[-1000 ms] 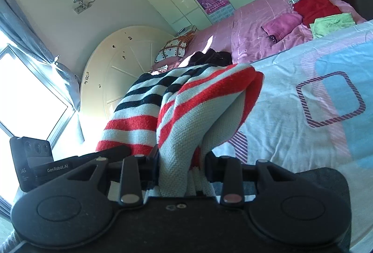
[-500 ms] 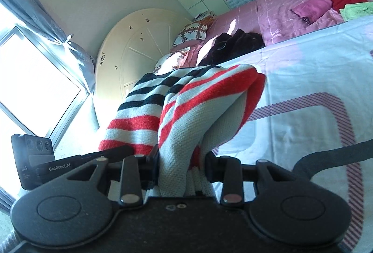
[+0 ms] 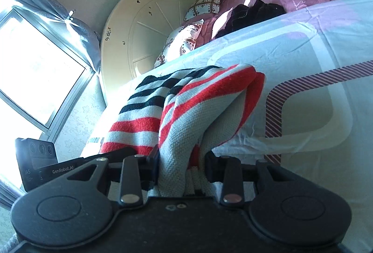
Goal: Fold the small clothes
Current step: 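Fold the held side over the sweater and open the right gripper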
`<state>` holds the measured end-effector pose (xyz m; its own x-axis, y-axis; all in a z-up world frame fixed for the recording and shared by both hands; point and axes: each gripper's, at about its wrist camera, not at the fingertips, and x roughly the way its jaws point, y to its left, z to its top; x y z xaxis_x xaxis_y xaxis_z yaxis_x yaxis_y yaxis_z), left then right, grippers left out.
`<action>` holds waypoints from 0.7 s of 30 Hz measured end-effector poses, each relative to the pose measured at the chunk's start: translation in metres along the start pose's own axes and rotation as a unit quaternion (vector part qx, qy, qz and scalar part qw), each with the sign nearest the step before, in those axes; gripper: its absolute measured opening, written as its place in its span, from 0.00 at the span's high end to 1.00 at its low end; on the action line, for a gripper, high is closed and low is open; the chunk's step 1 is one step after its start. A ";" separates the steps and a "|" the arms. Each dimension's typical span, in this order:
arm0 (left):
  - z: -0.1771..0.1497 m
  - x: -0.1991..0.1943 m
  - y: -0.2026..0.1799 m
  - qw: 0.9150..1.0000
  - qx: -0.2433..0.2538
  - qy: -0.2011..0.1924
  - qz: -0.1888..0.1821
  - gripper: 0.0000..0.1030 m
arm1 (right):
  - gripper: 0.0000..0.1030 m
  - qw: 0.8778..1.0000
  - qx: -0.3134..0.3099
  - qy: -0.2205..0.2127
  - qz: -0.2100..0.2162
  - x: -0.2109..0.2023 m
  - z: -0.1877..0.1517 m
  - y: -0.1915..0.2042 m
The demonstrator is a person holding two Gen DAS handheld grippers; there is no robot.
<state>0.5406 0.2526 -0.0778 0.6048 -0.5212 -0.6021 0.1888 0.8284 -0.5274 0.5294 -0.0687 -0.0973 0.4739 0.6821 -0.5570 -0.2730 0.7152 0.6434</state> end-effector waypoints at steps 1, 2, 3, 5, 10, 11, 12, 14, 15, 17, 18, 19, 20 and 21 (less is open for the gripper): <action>-0.001 0.003 0.005 1.000 -0.003 0.003 0.002 0.52 | 0.65 1.000 0.002 0.005 0.000 0.006 -0.001 -0.001; -0.004 0.004 0.011 1.000 -0.006 0.006 0.005 0.52 | 0.65 1.000 0.007 0.010 0.002 0.013 -0.003 -0.004; -0.008 0.006 0.017 1.000 -0.012 0.010 0.008 0.52 | 0.65 1.000 0.014 0.016 0.004 0.018 -0.005 -0.008; -0.016 0.012 0.028 0.999 -0.023 0.021 0.015 0.52 | 0.65 0.999 0.032 0.029 0.005 0.028 -0.010 -0.018; -0.035 0.020 0.051 0.998 -0.067 0.019 -0.008 0.49 | 0.62 0.996 0.079 0.036 0.011 0.031 -0.023 -0.045; -0.039 0.021 0.053 0.997 -0.078 0.017 -0.014 0.49 | 0.61 0.996 0.080 0.036 0.011 0.032 -0.025 -0.047; -0.040 0.022 0.055 0.996 -0.083 0.015 -0.016 0.48 | 0.61 0.996 0.079 0.036 0.011 0.031 -0.026 -0.048; -0.047 0.022 0.056 0.996 -0.086 0.014 -0.016 0.46 | 0.61 0.997 0.073 0.035 0.008 0.032 -0.026 -0.046; -0.049 0.023 0.056 0.996 -0.089 0.014 -0.015 0.46 | 0.59 0.997 0.068 0.035 0.006 0.032 -0.026 -0.045; -0.052 0.022 0.062 0.996 -0.092 0.016 -0.014 0.40 | 0.58 0.997 0.066 0.034 0.005 0.034 -0.025 -0.045; -0.053 0.022 0.064 0.995 -0.095 0.016 -0.014 0.39 | 0.57 0.997 0.066 0.034 0.007 0.034 -0.026 -0.046; -0.054 0.022 0.066 0.995 -0.097 0.017 -0.015 0.38 | 0.57 0.997 0.067 0.034 0.009 0.034 -0.026 -0.047; -0.054 0.022 0.066 0.995 -0.099 0.018 -0.015 0.38 | 0.57 0.997 0.069 0.034 0.009 0.034 -0.026 -0.047; -0.055 0.022 0.065 0.995 -0.102 0.020 -0.011 0.38 | 0.54 0.997 0.071 0.034 0.003 0.032 -0.025 -0.046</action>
<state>0.5236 0.2841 -0.1579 0.5697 -0.5500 -0.6107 0.0380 0.7599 -0.6489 0.5360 -0.0758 -0.1576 0.4126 0.6992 -0.5839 -0.1529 0.6851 0.7123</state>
